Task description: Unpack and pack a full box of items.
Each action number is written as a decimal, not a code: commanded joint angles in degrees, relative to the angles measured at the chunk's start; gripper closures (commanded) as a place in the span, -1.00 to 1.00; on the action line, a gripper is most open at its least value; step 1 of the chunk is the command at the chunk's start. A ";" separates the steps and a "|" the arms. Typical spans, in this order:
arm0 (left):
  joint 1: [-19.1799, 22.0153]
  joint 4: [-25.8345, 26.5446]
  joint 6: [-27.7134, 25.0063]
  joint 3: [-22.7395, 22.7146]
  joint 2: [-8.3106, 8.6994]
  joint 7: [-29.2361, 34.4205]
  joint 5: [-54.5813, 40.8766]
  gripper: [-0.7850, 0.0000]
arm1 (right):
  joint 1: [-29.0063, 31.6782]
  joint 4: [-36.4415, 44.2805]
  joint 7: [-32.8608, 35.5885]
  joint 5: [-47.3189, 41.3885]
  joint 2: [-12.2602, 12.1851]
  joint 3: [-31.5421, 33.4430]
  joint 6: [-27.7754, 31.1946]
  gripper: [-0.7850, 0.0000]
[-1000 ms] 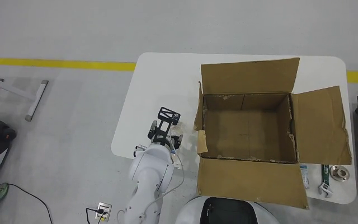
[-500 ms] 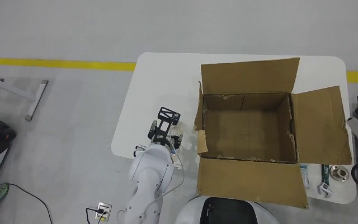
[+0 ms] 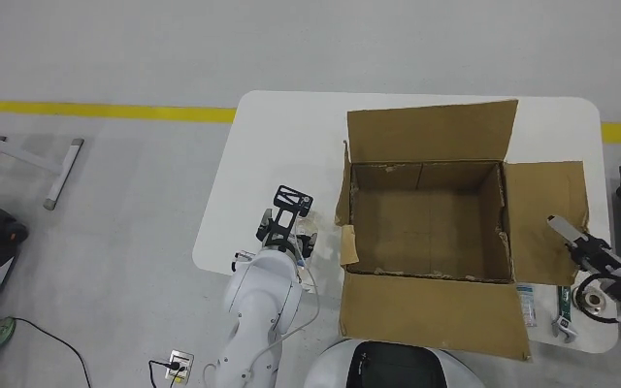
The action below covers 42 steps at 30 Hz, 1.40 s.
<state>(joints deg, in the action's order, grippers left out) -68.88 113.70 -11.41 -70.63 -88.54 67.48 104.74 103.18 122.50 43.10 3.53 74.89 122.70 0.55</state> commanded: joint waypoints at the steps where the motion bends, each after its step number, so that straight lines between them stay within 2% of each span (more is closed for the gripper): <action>1: 0.00 0.00 0.00 0.00 0.00 0.00 0.00 -1.00 | -0.30 -0.39 -0.08 -1.57 -0.08 -0.13 -0.01 1.00; 10: 0.00 0.00 0.00 0.00 0.00 0.00 0.00 -1.00 | -0.90 -3.07 -3.66 -7.57 -0.20 -0.20 -0.30 1.00; 25: 0.00 0.00 0.00 0.00 0.00 0.00 0.00 -1.00 | -0.11 -5.40 -14.06 -17.49 0.27 1.40 -0.27 1.00; 29: 0.00 0.00 0.00 0.00 0.00 0.00 0.00 -1.00 | 0.01 -5.05 -15.31 -17.93 0.26 1.79 0.31 1.00; 32: 0.00 0.00 0.00 0.00 0.00 0.00 0.00 -1.00 | -0.09 -4.05 -14.21 -14.54 -0.08 1.68 0.08 1.00; 33: 0.00 0.00 0.00 0.00 0.00 0.00 0.00 -1.00 | -0.17 -3.89 -13.94 -14.04 -0.15 1.47 -0.03 0.76; 34: 0.00 0.00 0.00 0.00 0.00 0.00 0.00 -1.00 | -0.21 -3.67 -13.66 -13.05 -0.25 1.42 -0.17 0.01; 35: 0.00 0.00 0.00 0.00 0.00 0.00 0.00 -1.00 | -0.36 -3.57 -13.73 -12.71 -0.31 1.39 -0.26 -1.00; 42: 0.00 0.00 0.00 0.00 0.00 0.00 0.00 -1.00 | -0.83 -0.26 -14.99 -7.96 -0.94 5.38 -1.23 -1.00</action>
<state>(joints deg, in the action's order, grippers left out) -68.88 113.70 -11.41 -70.63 -88.54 67.48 104.74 102.36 121.43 28.41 -5.20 74.03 127.13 -0.59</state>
